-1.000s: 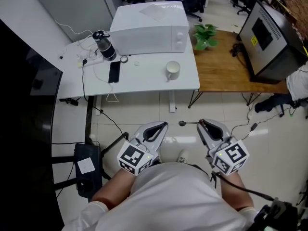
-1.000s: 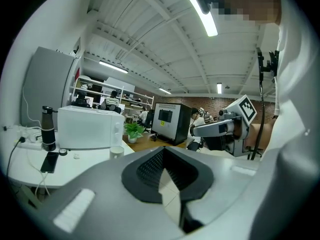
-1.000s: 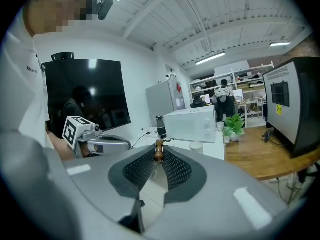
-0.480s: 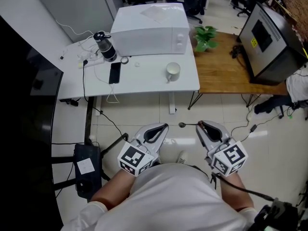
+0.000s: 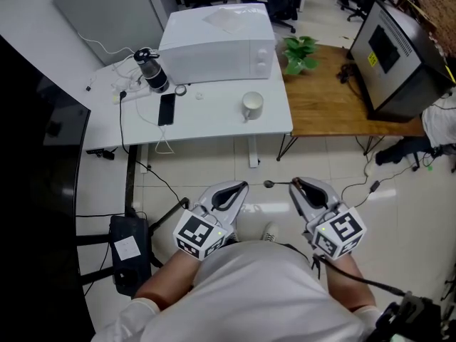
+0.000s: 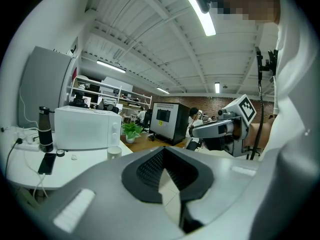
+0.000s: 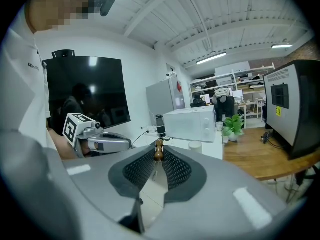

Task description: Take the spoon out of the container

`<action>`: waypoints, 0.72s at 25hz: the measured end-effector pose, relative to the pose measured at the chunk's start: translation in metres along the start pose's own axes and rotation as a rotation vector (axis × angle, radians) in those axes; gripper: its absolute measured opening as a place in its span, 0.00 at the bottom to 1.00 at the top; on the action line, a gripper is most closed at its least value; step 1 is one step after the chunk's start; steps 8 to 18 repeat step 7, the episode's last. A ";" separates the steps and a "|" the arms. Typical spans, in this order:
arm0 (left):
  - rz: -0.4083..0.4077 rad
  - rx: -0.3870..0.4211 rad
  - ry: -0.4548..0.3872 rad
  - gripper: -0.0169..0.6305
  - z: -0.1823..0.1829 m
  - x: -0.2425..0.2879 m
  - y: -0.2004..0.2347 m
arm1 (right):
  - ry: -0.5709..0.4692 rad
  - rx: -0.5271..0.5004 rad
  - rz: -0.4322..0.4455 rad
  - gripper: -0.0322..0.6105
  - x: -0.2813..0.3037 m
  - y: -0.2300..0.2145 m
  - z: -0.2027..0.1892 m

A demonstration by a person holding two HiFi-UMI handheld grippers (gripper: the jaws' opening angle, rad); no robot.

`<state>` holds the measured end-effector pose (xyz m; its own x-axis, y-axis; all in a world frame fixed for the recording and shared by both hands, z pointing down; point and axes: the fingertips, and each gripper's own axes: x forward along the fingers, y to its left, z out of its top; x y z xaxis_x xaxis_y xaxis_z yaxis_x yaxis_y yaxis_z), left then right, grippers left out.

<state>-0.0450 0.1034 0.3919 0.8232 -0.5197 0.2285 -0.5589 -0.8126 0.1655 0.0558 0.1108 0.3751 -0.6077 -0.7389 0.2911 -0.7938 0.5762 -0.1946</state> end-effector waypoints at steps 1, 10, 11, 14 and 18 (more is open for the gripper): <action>0.001 0.000 -0.001 0.03 0.000 0.000 0.000 | 0.000 0.000 0.000 0.13 0.000 0.000 0.000; 0.008 -0.001 -0.003 0.03 0.001 0.002 0.003 | -0.003 0.002 0.001 0.13 0.001 -0.002 0.001; 0.008 -0.001 -0.003 0.03 0.001 0.002 0.003 | -0.003 0.002 0.001 0.13 0.001 -0.002 0.001; 0.008 -0.001 -0.003 0.03 0.001 0.002 0.003 | -0.003 0.002 0.001 0.13 0.001 -0.002 0.001; 0.008 -0.001 -0.003 0.03 0.001 0.002 0.003 | -0.003 0.002 0.001 0.13 0.001 -0.002 0.001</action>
